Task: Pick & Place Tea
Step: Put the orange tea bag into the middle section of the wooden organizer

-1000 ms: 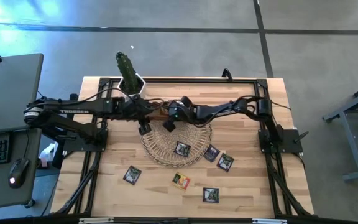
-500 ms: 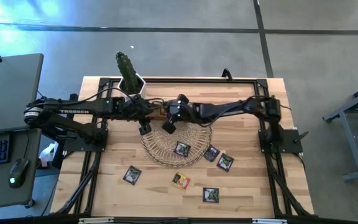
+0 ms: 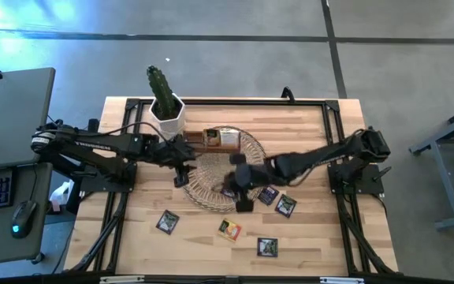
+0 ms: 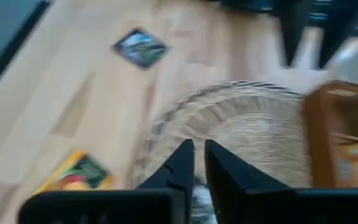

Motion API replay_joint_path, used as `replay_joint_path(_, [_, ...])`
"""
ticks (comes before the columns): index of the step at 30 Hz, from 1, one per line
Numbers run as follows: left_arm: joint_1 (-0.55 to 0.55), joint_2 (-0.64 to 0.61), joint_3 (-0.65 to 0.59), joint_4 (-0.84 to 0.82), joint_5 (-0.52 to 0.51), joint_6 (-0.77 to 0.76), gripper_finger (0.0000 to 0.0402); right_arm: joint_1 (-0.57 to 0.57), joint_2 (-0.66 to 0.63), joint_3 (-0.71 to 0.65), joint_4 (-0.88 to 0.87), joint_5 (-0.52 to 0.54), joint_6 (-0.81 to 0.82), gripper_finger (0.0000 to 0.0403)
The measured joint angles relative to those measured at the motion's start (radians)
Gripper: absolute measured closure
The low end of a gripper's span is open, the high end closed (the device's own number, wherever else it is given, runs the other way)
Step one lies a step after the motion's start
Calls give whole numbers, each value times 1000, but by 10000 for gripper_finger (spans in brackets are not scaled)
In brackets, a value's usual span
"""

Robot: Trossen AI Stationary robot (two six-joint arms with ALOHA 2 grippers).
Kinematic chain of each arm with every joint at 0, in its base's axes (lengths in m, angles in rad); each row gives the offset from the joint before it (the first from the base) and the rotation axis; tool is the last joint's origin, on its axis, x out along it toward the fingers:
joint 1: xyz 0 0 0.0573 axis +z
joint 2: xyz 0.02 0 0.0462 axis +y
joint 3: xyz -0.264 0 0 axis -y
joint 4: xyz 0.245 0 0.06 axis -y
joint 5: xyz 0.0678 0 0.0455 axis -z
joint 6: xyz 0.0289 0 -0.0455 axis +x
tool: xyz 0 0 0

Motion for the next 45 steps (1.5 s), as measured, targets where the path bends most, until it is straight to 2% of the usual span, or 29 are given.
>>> replay_joint_path(8, [-91,0,0,1,-77,-102,254,79,70,-116,96,-21,129,278])
replay_joint_path(11, [-96,0,0,1,-74,-137,254,107,71,-172,216,-2,76,256])
replay_joint_path(14, [-94,0,0,4,-66,-147,254,113,71,-232,349,-54,25,244])
replay_joint_path(19, [-93,0,0,28,-66,-165,254,96,136,-275,559,-239,45,237])
replay_joint_path(24, [-93,0,0,28,-66,-187,254,91,246,-227,548,-329,-10,237])
replay_joint_path(33, [-93,0,0,26,-67,-188,254,62,354,-148,523,-349,-127,237])
replay_joint_path(45, [-93,1,0,15,-69,-162,254,43,423,-140,515,-418,-86,237])
